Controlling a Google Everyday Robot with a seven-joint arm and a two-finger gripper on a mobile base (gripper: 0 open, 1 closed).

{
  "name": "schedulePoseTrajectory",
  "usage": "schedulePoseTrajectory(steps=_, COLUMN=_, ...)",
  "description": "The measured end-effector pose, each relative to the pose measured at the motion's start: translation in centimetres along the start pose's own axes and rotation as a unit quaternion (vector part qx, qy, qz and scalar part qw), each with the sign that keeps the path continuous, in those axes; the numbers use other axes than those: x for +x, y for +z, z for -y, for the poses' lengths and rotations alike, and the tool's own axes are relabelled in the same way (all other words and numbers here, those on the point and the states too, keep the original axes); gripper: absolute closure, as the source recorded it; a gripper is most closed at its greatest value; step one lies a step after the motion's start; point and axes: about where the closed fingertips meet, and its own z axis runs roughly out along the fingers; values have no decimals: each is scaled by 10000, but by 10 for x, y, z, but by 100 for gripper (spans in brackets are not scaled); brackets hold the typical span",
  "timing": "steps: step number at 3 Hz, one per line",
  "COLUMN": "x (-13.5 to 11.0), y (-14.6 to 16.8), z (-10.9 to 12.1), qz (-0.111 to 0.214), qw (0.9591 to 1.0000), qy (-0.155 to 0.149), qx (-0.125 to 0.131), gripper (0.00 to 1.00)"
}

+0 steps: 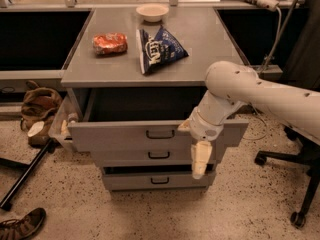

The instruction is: Close top drawer

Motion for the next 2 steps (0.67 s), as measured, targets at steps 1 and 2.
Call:
schedulePoseTrajectory(steps=1, x=-3, y=-4, z=30, qz=-27, qw=9999, qy=-133, qx=29, gripper=0)
schedulePoseTrajectory(steps=2, x=-19, y=-17, z=84, qz=-35, qw=9991, qy=-401, qx=163, gripper=0)
